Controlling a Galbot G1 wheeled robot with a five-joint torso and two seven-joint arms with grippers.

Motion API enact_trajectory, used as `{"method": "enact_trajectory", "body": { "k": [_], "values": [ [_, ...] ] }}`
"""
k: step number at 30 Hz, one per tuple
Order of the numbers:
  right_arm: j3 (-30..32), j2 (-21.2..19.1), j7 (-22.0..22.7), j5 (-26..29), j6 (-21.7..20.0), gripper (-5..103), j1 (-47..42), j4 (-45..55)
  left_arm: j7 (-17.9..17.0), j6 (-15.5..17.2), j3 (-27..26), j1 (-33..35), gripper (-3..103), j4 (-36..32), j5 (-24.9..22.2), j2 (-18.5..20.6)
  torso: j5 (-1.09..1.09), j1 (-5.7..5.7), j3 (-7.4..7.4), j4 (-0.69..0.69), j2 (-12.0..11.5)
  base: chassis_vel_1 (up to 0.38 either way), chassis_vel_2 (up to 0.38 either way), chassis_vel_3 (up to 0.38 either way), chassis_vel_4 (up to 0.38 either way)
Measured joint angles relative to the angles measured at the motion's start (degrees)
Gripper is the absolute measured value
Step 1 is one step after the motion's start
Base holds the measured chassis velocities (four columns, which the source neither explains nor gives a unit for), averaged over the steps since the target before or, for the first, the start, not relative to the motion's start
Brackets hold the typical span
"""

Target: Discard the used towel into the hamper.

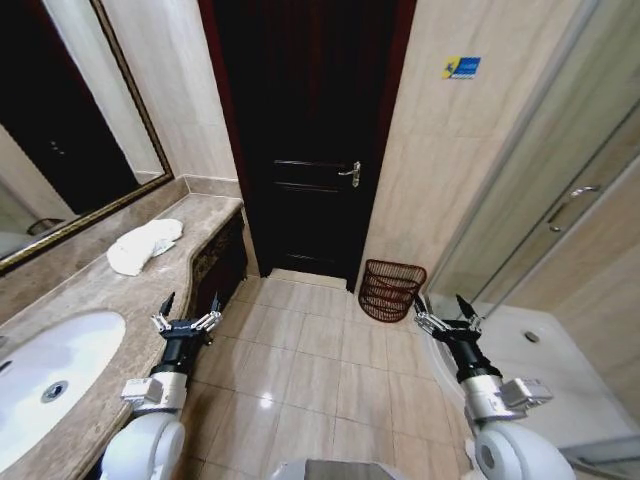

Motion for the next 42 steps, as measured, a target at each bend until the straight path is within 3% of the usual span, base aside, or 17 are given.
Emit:
{"method": "enact_trajectory", "body": {
  "k": [42],
  "values": [
    [0.16, -1.60, -0.22, 1.66, -0.35, 100, 0.63, -0.73, 0.04, -1.66, -0.19, 1.58, 100, -0.56, 2.10, -2.80, 0.02, 0.00, 0.00, 0.00, 0.00, -0.066, 0.159, 0.154, -0.071]
  ]
}}
